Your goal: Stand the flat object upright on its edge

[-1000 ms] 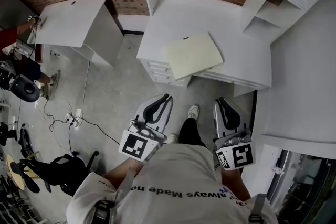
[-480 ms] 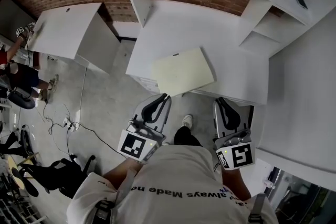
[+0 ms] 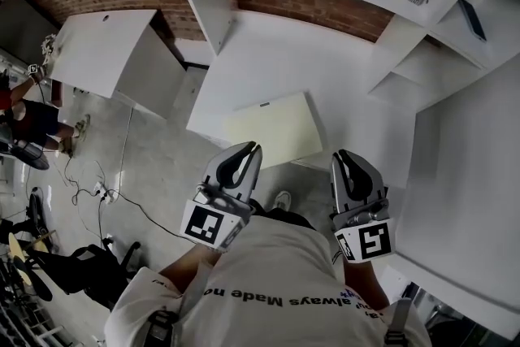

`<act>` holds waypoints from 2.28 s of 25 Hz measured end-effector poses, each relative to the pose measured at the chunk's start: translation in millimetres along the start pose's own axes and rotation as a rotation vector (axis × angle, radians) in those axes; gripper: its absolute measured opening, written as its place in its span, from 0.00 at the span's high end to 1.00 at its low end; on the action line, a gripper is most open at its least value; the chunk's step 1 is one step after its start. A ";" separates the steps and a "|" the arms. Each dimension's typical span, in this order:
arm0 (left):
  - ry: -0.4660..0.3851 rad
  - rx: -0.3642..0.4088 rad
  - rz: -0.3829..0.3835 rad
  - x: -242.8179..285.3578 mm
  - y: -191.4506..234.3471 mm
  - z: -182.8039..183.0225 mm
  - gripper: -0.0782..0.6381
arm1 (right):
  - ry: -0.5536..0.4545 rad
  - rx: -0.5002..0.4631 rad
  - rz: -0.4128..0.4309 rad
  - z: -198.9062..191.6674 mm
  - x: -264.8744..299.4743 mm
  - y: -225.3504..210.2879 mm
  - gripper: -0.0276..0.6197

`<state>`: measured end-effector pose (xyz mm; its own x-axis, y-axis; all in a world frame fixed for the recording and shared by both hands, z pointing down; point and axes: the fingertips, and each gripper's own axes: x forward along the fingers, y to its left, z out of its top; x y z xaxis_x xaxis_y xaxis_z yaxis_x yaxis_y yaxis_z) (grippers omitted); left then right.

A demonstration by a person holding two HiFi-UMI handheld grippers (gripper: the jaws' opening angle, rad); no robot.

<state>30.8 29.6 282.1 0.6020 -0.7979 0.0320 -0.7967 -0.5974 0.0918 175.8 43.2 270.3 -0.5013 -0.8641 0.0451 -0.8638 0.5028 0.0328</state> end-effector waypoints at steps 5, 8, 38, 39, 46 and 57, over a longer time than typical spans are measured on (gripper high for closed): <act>0.014 -0.029 0.003 12.7 9.7 -6.4 0.85 | 0.013 0.000 0.014 -2.8 17.1 -5.7 0.90; 0.009 -0.028 -0.005 17.9 17.8 -5.1 0.85 | 0.015 -0.002 0.018 -3.1 28.2 -5.1 0.90; 0.254 -0.432 -0.051 4.5 106.4 -128.1 0.61 | 0.172 -0.081 0.082 -78.7 95.4 42.2 0.75; 0.267 -0.459 -0.048 2.7 108.8 -139.2 0.60 | 0.185 -0.092 0.091 -88.4 95.9 44.8 0.74; 0.392 -0.548 -0.039 -3.6 114.1 -212.1 0.56 | 0.290 -0.100 0.164 -153.1 94.9 58.5 0.63; 0.516 -0.747 0.005 -29.9 124.0 -321.6 0.48 | 0.460 -0.286 0.305 -256.2 91.0 94.2 0.55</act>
<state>-68.6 5.4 612.6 0.6915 -0.5574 0.4595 -0.6650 -0.2426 0.7064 61.9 17.7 533.3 -0.5951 -0.6146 0.5178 -0.6056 0.7665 0.2138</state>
